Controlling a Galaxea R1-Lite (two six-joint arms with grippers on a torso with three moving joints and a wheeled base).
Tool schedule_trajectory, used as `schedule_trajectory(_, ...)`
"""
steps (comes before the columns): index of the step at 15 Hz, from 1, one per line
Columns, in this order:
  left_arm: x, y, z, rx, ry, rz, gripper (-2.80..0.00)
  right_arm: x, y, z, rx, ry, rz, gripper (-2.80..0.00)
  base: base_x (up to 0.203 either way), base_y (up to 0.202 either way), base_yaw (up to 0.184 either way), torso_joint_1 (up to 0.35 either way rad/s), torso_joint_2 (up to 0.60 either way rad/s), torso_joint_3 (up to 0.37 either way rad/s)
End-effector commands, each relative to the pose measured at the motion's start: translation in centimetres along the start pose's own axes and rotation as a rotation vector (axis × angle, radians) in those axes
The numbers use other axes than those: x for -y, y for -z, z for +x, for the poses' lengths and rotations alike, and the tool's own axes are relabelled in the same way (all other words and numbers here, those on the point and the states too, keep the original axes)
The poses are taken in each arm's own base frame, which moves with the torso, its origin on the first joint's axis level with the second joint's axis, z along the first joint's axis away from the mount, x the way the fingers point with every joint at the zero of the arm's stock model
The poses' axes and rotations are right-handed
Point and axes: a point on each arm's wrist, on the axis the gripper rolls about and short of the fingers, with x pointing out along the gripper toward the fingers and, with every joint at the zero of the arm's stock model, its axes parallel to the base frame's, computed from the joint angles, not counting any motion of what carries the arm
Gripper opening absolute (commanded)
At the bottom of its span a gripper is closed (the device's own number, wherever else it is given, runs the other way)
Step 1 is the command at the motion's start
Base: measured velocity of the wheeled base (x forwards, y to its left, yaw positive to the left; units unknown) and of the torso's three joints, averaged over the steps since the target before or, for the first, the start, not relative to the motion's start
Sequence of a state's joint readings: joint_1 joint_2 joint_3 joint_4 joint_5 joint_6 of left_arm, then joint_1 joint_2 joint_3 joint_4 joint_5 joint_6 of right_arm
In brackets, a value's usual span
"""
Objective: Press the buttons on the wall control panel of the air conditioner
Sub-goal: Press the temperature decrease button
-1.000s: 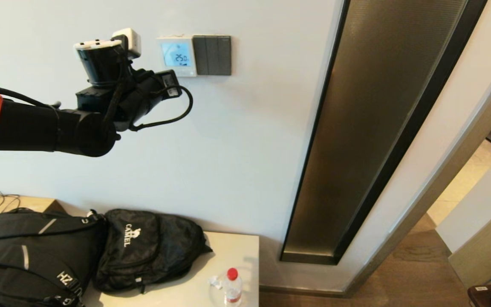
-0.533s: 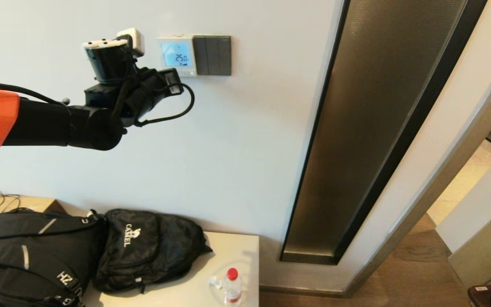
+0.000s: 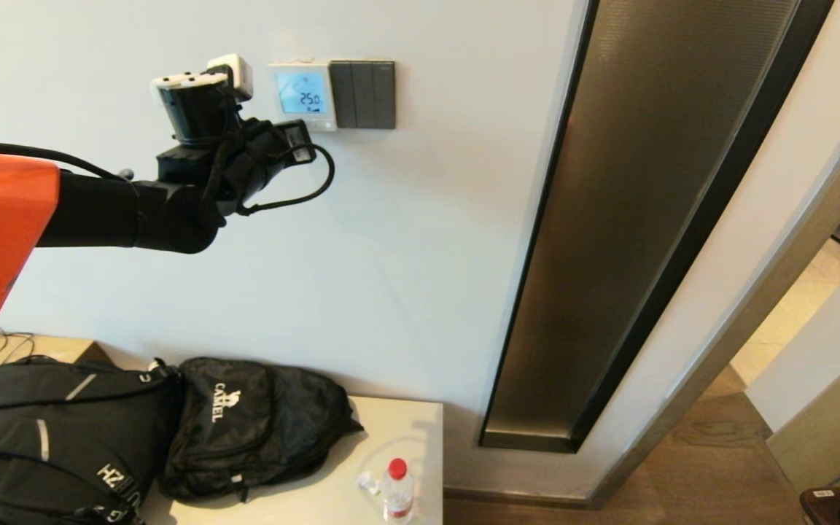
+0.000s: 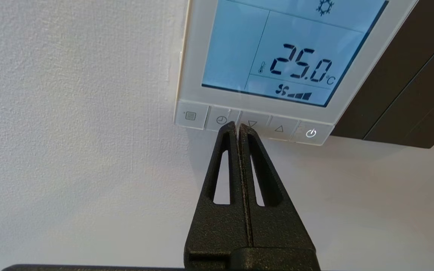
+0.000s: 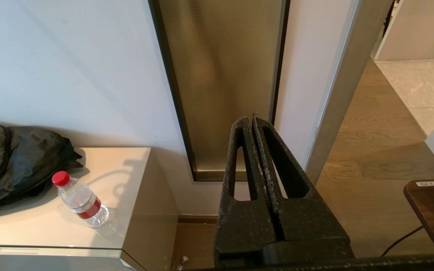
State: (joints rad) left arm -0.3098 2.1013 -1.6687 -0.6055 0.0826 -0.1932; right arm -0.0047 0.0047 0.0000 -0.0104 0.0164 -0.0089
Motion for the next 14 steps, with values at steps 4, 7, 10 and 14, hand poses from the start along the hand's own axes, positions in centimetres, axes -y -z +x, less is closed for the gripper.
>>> schedule_trajectory(4,0.17,-0.38,-0.48,0.011,0.003,-0.002,-2.8,0.0,-0.01,0.01,-0.001,-0.001,0.0,-2.8,0.0,0.0,0.0,0.0,0.0,0.0)
schedule_trajectory(7,0.11,-0.11,-0.61,0.001,0.001,-0.002,-2.8,0.0,0.01,0.01,-0.002,-0.001,0.0,-2.8,0.0,0.0,0.0,0.0,0.0,0.0)
schedule_trajectory(10,0.33,-0.17,-0.6,0.003,0.008,-0.005,-2.8,0.0,-0.01,0.01,-0.001,-0.001,0.0,-2.8,0.0,0.0,0.0,0.0,0.0,0.0)
schedule_trajectory(14,0.58,0.11,-0.41,-0.006,0.014,-0.005,-2.8,0.0,0.0,0.0,0.0,-0.001,0.0,-2.8,0.0,0.0,0.0,0.0,0.0,0.0)
